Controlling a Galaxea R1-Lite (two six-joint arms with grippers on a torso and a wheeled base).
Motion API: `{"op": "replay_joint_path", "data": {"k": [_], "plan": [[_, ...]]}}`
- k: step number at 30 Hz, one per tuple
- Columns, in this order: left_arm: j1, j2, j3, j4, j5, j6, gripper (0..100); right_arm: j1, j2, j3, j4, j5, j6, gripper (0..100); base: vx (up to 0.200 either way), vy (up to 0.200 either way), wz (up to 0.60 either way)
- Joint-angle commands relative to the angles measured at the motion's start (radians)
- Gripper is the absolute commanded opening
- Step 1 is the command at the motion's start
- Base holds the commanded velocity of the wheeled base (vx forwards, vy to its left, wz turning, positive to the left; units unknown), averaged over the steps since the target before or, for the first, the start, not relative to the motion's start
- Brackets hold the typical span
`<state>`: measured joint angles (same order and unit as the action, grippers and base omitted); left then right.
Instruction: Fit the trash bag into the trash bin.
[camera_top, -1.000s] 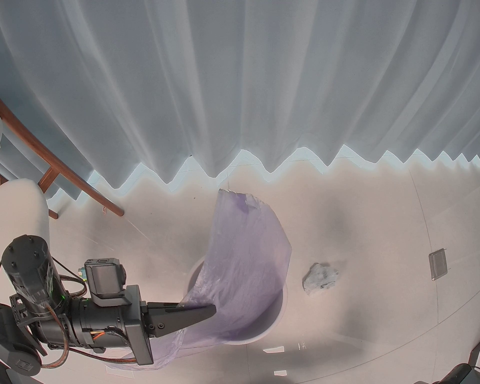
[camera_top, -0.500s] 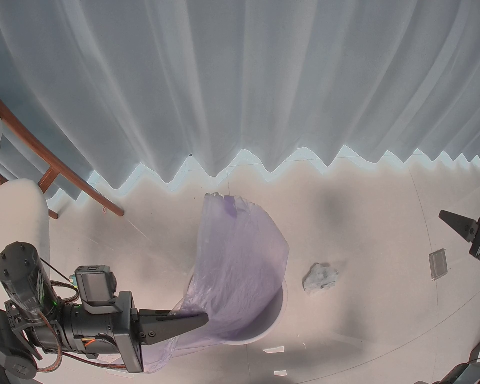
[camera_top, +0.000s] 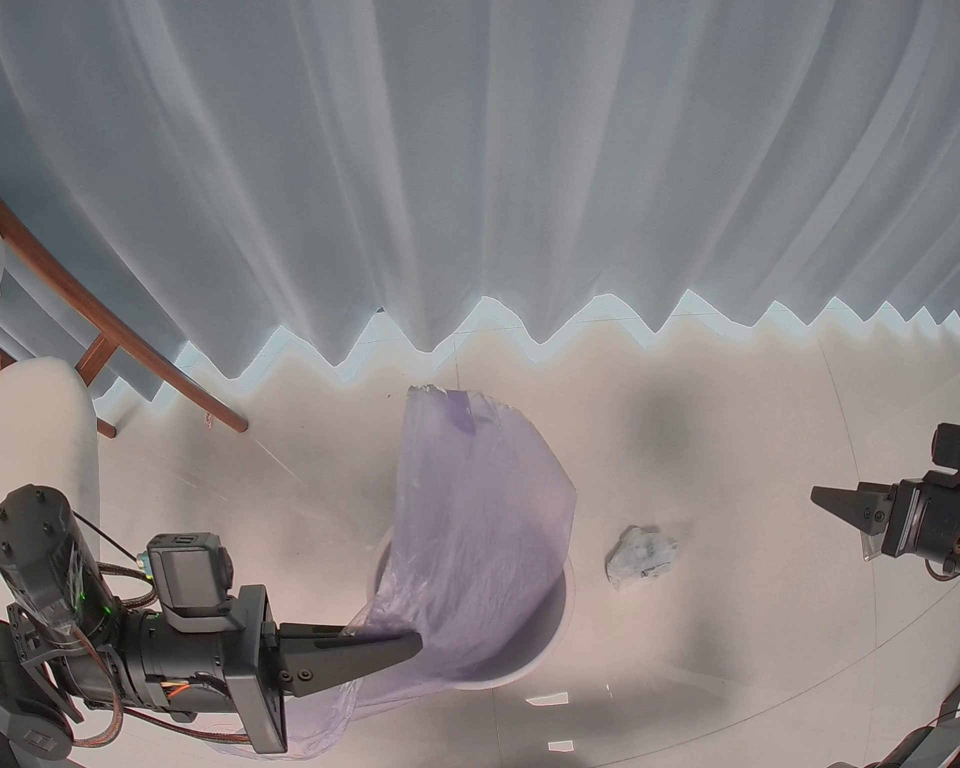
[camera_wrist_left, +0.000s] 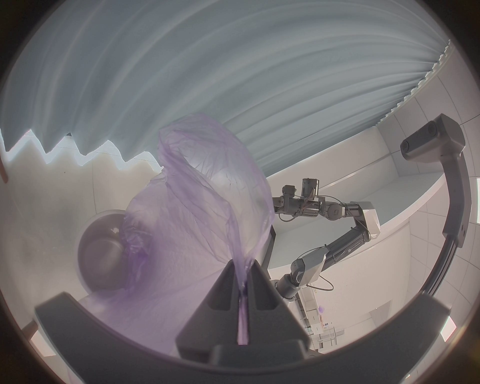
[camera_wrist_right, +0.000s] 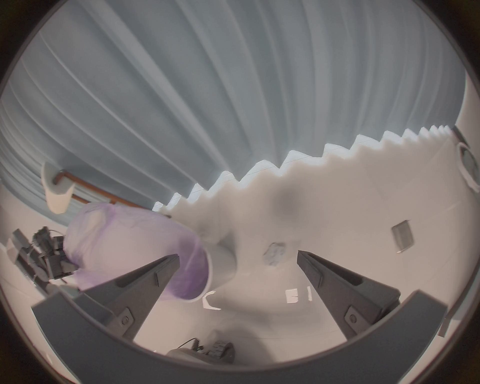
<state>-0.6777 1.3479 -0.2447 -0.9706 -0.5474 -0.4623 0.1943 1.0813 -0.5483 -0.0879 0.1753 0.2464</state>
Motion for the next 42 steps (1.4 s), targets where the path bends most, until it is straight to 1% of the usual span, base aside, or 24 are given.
{"op": "replay_joint_path", "data": {"k": [1,5,9,10,11,12,15,16,20,22,24,25,26,28,30,32,33,34,38,42], "plan": [[-0.022,0.011,-0.004,-0.002,0.0,-0.004,0,-0.006,0.057,0.004,-0.035,0.092,0.004,100,0.0,0.0,0.0],[-0.036,0.024,0.002,-0.007,0.0,-0.002,0,-0.004,0.16,0.007,-0.113,0.098,-0.004,100,0.0,0.0,0.0],[-0.043,0.017,0.007,-0.005,0.0,-0.001,0,-0.004,0.259,0.06,-0.276,0.098,-0.006,100,0.0,0.0,0.0],[-0.043,0.017,0.007,-0.005,0.0,0.001,0,-0.004,0.269,0.068,-0.294,0.098,-0.006,100,0.0,0.0,0.0],[-0.043,0.022,0.005,-0.007,0.0,0.004,0,0.004,0.304,0.08,-0.359,0.098,-0.006,100,0.0,0.0,0.0],[-0.043,0.022,0.005,-0.007,0.0,0.004,0,0.008,0.322,0.08,-0.389,0.098,-0.006,100,0.0,0.0,0.0],[-0.043,0.028,0.002,-0.007,0.0,0.005,0,0.039,0.401,0.045,-0.524,0.095,0.005,100,0.0,0.0,0.0],[-0.043,0.03,0.002,-0.007,0.001,0.005,0,0.04,0.413,0.037,-0.536,0.095,0.005,100,0.0,0.0,0.0],[-0.043,0.03,-0.002,-0.008,0.003,0.005,0,0.04,0.568,-0.027,-0.63,0.093,0.002,100,0.0,0.0,0.0],[-0.043,0.025,-0.001,-0.01,0.001,0.007,0,0.042,0.625,-0.025,-0.727,0.089,0.01,100,0.0,0.0,0.0],[-0.046,0.027,0.005,-0.011,0.0,0.03,0,0.042,0.677,-0.022,-0.828,0.082,0.016,100,0.0,0.0,0.0],[-0.046,0.031,0.004,-0.011,0.0,0.045,0,0.042,0.698,-0.027,-0.865,0.076,0.019,100,0.0,0.0,0.0],[-0.046,0.037,0.004,-0.011,0.0,0.071,0,0.047,0.738,-0.035,-0.923,0.05,0.027,100,0.0,0.0,0.0],[-0.046,0.053,0.008,-0.011,0.0,0.102,0,0.086,0.796,-0.044,-1.01,-0.005,0.042,100,0.0,0.0,0.0],[-0.048,0.057,0.01,-0.011,0.0,0.105,0,0.12,0.833,-0.041,-1.089,-0.051,0.056,100,0.0,0.0,0.0],[-0.046,0.062,0.01,-0.013,0.0,0.106,0,0.155,0.867,-0.042,-1.159,-0.079,0.07,100,0.0,0.0,0.0],[-0.048,0.062,0.008,-0.013,0.0,0.106,0,0.157,0.868,-0.044,-1.164,-0.08,0.07,100,0.0,0.0,0.0],[-0.048,0.062,0.008,-0.017,0.0,0.106,0,0.172,0.896,-0.055,-1.213,-0.097,0.071,100,0.0,0.0,0.0],[-0.048,0.06,0.007,-0.036,0.0,0.103,0,0.182,0.942,-0.073,-1.264,-0.119,0.071,100,0.0,0.0,0.0],[-0.048,0.062,0.005,-0.039,0.0,0.102,0,0.2,0.962,-0.076,-1.291,-0.12,0.073,100,0.0,0.0,0.0]]}}
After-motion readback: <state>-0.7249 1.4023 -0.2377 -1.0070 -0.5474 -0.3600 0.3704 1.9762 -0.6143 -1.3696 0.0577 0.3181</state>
